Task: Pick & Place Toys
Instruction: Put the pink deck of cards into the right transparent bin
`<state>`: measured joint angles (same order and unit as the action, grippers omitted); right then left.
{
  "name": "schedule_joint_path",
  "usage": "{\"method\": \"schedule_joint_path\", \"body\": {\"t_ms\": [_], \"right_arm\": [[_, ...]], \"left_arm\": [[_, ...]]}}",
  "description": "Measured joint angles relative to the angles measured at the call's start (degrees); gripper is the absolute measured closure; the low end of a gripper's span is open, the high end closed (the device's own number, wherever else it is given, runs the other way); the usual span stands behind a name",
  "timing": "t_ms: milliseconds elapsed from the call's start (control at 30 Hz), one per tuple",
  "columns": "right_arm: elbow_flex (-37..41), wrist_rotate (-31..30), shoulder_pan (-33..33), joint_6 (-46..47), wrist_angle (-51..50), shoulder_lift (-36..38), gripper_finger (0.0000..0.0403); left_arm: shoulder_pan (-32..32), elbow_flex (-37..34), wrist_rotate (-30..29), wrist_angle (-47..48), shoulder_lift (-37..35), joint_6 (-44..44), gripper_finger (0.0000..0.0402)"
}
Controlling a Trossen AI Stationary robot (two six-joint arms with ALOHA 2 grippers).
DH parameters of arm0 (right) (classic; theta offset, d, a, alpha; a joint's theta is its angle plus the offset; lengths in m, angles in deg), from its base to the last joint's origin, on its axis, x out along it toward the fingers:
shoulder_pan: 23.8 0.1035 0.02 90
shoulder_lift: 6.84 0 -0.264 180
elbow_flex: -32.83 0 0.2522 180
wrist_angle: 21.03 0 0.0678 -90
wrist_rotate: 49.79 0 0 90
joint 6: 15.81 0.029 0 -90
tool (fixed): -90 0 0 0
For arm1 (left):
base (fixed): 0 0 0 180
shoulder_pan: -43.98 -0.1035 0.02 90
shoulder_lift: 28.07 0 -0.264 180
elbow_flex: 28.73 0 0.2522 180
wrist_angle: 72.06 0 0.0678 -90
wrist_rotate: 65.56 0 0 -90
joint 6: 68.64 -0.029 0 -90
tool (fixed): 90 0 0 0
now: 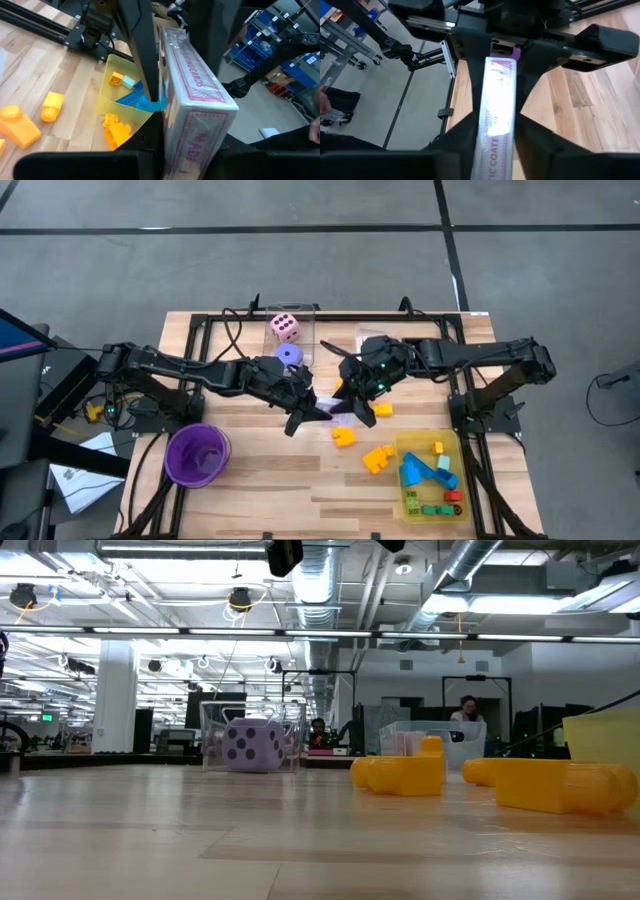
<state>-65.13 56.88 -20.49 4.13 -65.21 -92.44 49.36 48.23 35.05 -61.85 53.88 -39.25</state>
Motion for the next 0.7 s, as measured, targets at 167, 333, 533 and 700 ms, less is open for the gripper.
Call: {"method": "schedule_joint_path", "body": {"t_ms": [167,333,533,700], "right_arm": [[0.0,-0.4,-0.1,0.4,-0.3,0.0,0.0344],[0.0,-0.1,-0.4,0.5,-1.4,0.0,0.0343],[0.0,-0.3,-1.7,2.4,-6.2,0.4,0.0343],[0.0,-6.1,-2.2,2.6,-16.8,2.2,0.0343]], "left_arm": [[0.0,0.0,-1.1,0.4,0.0,0.2,0.0327],[0.0,0.0,-0.8,0.4,-0.1,0.0,0.0282],[-0.7,0.0,-1.1,9.0,-0.9,-0.1,0.0239],[-0.6,-0.1,-1.0,15.3,-2.3,-0.8,0.0214]]}}
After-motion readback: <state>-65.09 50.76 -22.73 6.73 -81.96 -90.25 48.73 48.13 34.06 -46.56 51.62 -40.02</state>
